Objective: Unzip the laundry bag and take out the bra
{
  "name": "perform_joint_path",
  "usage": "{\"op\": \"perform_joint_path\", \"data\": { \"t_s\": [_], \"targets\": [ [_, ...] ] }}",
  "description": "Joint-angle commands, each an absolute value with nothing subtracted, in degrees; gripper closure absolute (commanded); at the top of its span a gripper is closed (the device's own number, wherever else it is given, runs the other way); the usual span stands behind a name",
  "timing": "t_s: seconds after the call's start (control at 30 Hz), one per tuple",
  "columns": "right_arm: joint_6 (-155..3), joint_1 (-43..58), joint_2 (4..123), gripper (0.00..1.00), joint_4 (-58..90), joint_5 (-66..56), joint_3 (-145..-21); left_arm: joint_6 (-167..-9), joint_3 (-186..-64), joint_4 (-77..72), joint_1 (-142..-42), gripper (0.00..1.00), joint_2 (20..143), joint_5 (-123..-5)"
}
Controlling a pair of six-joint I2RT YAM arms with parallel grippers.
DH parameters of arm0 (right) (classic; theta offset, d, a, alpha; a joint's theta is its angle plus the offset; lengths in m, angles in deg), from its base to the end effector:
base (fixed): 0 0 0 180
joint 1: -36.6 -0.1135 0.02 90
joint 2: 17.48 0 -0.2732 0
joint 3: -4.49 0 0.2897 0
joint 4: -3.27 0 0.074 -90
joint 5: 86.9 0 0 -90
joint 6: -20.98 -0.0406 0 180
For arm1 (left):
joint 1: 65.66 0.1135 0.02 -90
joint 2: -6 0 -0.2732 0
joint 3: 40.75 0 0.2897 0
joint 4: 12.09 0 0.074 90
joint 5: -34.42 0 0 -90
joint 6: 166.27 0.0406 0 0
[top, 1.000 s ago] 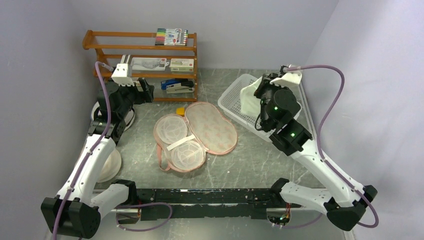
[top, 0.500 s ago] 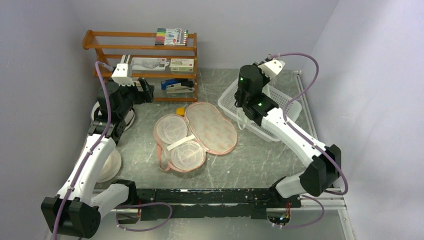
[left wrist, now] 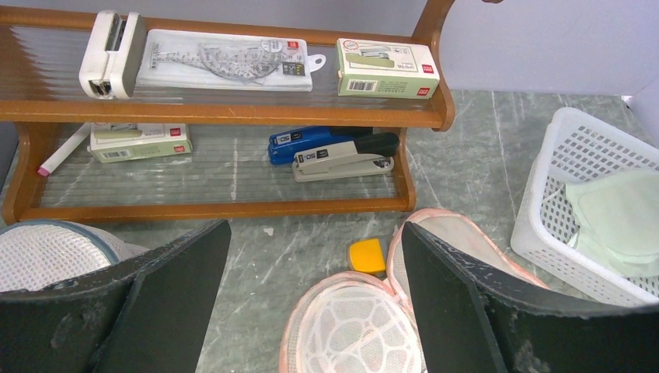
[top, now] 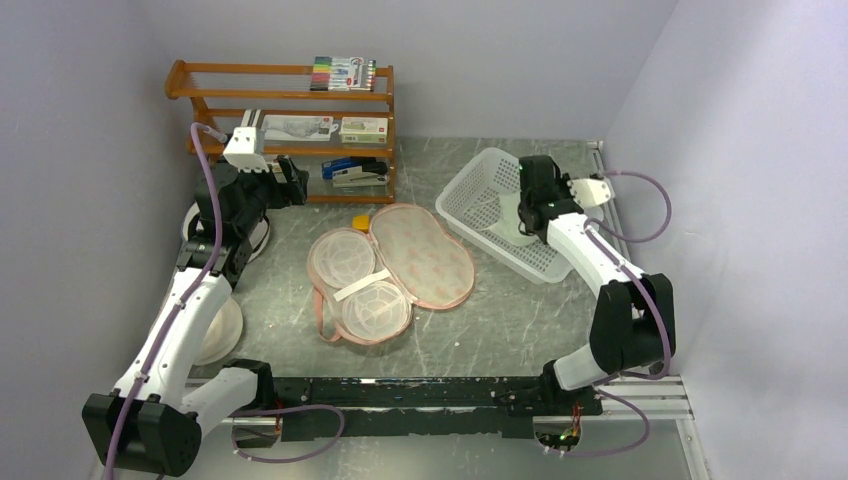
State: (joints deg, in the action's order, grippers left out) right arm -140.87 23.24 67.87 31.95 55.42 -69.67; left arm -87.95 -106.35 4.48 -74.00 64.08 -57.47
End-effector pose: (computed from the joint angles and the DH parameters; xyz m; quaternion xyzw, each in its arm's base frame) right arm 0.3556 0.0514 0.2662 0.5602 0.6182 -0.0365 0.5502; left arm 0.2728 -0.0413 0.3653 -0.0115 0.7606 -0.1252 0.6370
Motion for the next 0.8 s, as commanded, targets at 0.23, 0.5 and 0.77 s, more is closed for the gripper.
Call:
{"op": "perform_joint_path", "data": {
  "t_s": [0.23, 0.5, 0.77],
  "targets": [
    [-140.54, 32.88, 66.57, 1.0, 32.74, 53.2, -61.01, -88.57, -108.36, 3.93, -73.4, 0.08, 64.49, -59.77],
    [-134.37, 35.64, 63.5, 0.85, 34.2, 54.66, -61.95, -88.49, -108.37, 3.98, -73.44, 0.07, 64.53, -59.66],
    [-121.44, 35.62, 51.67, 0.41, 29.91, 48.55, -61.03, -88.47, -108.12, 3.45, -73.42, 0.07, 64.41, -60.58]
  ]
}}
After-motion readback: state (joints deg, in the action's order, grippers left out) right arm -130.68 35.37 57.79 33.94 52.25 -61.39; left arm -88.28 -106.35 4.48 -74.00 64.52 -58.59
